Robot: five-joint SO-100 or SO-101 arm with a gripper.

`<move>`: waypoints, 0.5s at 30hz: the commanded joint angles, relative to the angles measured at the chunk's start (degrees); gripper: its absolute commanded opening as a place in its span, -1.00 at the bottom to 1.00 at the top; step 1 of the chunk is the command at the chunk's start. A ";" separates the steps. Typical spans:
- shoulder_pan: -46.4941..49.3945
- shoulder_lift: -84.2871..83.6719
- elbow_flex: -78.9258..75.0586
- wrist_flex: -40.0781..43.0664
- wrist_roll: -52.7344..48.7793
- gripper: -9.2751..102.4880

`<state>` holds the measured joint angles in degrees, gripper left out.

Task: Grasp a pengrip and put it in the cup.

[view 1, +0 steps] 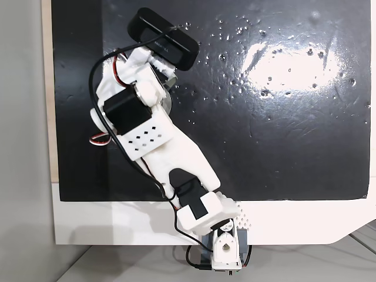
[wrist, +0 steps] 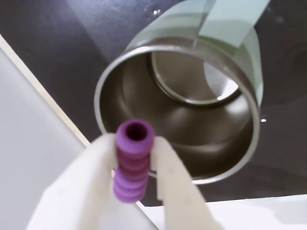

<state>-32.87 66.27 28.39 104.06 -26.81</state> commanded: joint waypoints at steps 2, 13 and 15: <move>0.09 0.88 -3.16 0.79 -1.05 -0.61; 0.18 1.76 -3.16 0.79 -2.11 -0.42; 0.26 1.85 -2.90 0.88 -2.20 -0.42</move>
<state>-33.13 66.18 28.39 104.06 -28.48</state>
